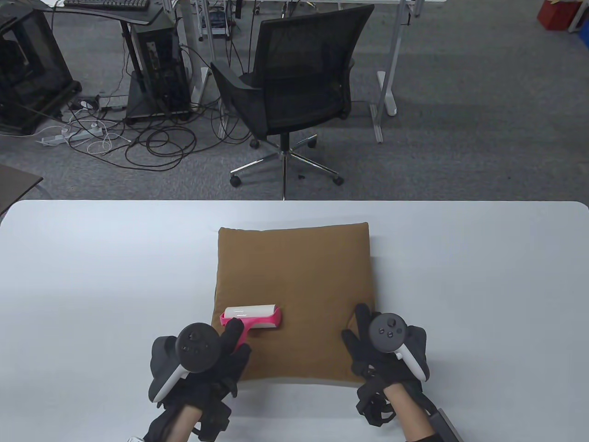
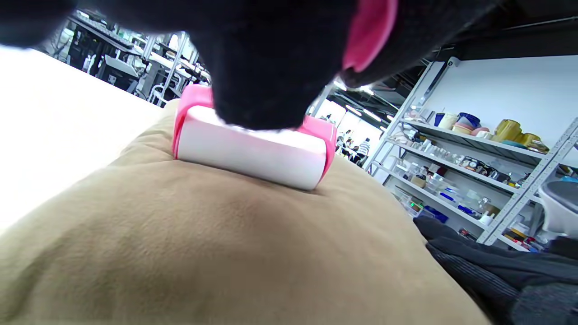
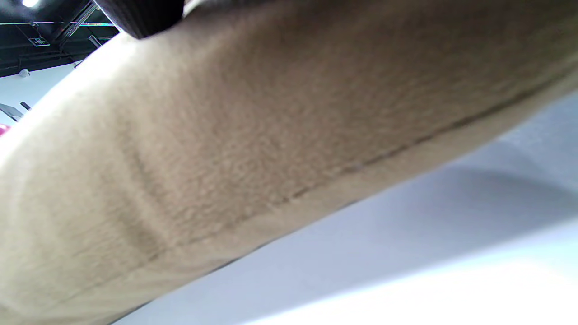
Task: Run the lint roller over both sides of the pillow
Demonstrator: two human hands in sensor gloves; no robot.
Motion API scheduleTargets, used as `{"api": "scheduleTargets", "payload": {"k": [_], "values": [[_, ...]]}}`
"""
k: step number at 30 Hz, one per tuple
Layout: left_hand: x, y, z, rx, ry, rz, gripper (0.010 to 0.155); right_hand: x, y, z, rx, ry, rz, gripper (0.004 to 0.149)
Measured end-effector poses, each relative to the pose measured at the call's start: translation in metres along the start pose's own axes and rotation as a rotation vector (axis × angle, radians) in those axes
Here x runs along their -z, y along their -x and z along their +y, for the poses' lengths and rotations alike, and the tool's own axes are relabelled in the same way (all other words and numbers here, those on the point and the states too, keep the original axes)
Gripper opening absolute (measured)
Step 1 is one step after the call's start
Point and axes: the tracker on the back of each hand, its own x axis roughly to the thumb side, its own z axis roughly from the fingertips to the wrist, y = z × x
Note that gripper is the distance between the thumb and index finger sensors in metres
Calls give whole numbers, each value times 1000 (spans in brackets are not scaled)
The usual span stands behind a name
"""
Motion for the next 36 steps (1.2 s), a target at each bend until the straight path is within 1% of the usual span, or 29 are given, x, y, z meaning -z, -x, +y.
{"api": "scheduleTargets", "payload": {"k": [3, 7, 9, 11, 12, 13, 14, 15, 16, 17, 19, 21, 23, 25, 28, 30, 31, 33, 34, 35, 36], "values": [[-7, 1, 2, -3, 48, -17, 61, 0, 0, 0, -2, 0, 1, 67], [-16, 6, 2, -65, 82, -32, 63, 0, 1, 0, 0, -1, 3, 67], [-19, 11, 4, -114, 43, -22, 63, 0, 1, 0, 1, -1, 9, 67], [-17, 19, 4, -158, -4, 8, 64, -1, 1, -1, -7, 11, 26, 68], [-13, 24, 4, -190, -31, 19, 65, -2, 0, -2, -4, 20, 30, 71], [-11, 27, 3, -228, -56, 33, 67, -3, -1, -3, -4, 35, 36, 77], [-5, 33, 0, -291, -92, 50, 68, -4, -2, -5, -10, 60, 46, 80], [-2, 36, -1, -316, -106, 56, 69, -5, -2, -6, -14, 70, 45, 81], [4, 41, -4, -346, -143, 75, 69, -7, -2, -9, -12, 121, 15, 80], [10, 48, -7, -363, -186, 96, 68, -9, -2, -12, -4, 202, -4, 78], [22, 60, -13, -381, -257, 122, 66, -11, -1, -18, -26, 233, -4, 78], [31, 74, -19, -394, -309, 135, 65, -12, 0, -22, -40, 228, 17, 80], [36, 87, -25, -447, -322, 149, 65, -12, 2, -23, -63, 188, 67, 84], [36, 98, -34, -546, -352, 148, 65, -9, 5, -20, -119, 91, 137, 93], [35, 110, -37, -646, -343, 146, 65, -5, 6, -13, -154, 4, 167, 96], [32, 115, -37, -695, -358, 154, 65, -4, 4, -7, -129, -41, 163, 98], [31, 118, -36, -717, -361, 152, 65, -4, 3, -5, -108, -41, 158, 98], [28, 120, -31, -742, -360, 152, 66, -5, 3, -6, -81, -17, 155, 96], [25, 119, -29, -747, -376, 156, 67, -6, 3, -7, -42, 6, 144, 94], [23, 119, -27, -746, -392, 151, 68, -6, 3, -7, -20, 25, 138, 91], [20, 118, -25, -746, -403, 147, 69, -4, 3, -9, 7, 73, 119, 85]]}}
